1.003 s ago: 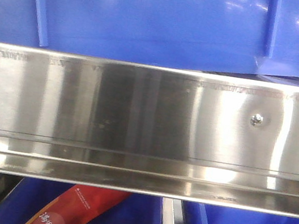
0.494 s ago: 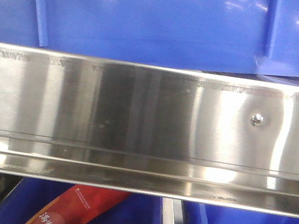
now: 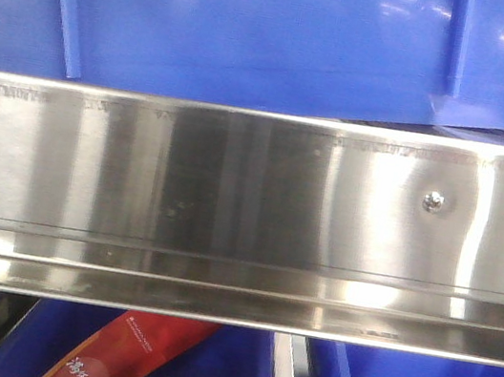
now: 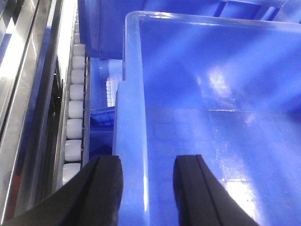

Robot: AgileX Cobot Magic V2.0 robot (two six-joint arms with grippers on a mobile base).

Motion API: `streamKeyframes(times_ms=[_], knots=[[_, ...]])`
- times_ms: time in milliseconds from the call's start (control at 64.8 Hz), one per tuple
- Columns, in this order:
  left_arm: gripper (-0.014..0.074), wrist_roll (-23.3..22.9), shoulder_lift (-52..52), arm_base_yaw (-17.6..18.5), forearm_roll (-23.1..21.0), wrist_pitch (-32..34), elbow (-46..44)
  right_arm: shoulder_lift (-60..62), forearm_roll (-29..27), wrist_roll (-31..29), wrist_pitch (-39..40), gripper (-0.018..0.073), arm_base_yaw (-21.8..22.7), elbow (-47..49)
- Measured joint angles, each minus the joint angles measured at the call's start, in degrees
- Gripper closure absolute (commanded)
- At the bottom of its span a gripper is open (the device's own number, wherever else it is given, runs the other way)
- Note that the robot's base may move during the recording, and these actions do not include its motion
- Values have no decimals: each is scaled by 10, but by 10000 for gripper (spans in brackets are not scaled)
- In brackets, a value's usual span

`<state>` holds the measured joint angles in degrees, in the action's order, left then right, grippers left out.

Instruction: Move blue bin to conveyor side

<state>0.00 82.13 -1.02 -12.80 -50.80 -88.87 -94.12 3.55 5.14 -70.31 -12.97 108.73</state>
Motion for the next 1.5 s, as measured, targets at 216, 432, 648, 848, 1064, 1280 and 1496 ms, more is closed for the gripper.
streamKeyframes(times_ms=[216,432,648,848,1064,1280,1496], knots=[[392,0,0,0,0,0,0,0,0,0,-3,270,0,0],[392,0,0,0,0,0,0,-4,0,0,-3,340,0,0],[392,0,0,0,0,0,0,-6,1,4,-3,444,0,0],[392,0,0,0,0,0,0,-6,1,5,-3,509,0,0],[392,0,0,0,0,2,0,-6,1,6,-3,647,0,0],[392,6,1,0,0,28,0,-6,1,8,-3,646,0,0],[392,12,32,0,0,32,-26,-6,1,8,-3,646,0,0]])
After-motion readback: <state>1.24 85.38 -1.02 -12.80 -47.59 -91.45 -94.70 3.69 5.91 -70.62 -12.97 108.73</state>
